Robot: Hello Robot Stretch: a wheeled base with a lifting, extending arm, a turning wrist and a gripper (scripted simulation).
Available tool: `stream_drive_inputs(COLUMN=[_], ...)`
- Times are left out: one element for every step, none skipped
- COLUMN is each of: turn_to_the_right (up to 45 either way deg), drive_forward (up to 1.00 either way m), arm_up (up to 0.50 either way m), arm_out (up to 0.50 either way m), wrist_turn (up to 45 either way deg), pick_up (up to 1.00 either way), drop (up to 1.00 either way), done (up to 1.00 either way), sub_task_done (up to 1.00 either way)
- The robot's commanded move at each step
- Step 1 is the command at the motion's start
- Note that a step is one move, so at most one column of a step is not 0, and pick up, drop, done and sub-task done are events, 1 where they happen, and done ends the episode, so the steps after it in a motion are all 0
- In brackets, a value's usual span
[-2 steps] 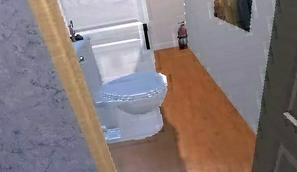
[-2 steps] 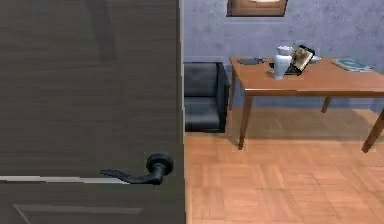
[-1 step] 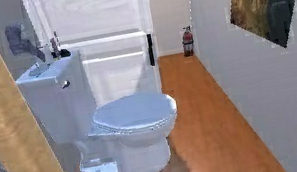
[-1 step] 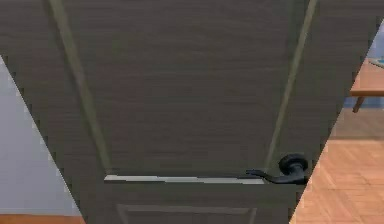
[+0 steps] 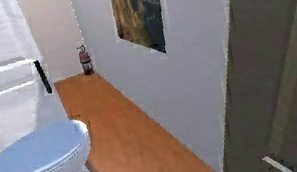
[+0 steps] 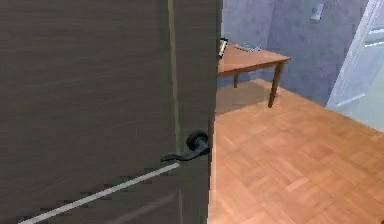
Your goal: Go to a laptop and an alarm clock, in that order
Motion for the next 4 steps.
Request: stream_drive_inputs(turn_to_the_right=[0.0, 6.0, 0.0, -45.0], drive_forward=[1.0, 0.0, 0.2, 0.0], arm_up=[0.0, 0.0, 0.0, 0.0], arm_out=[0.0, 0.0, 0.0, 0.0], wrist_turn=[0.0, 0.0, 0.0, 0.0], pick_up=[0.0, 0.0, 0.0, 0.0], drop=[0.0, 0.0, 0.0, 0.0], done=[0.0, 0.0, 0.0, 0.0], sub_task_done=[0.0, 0.0, 0.0, 0.0])
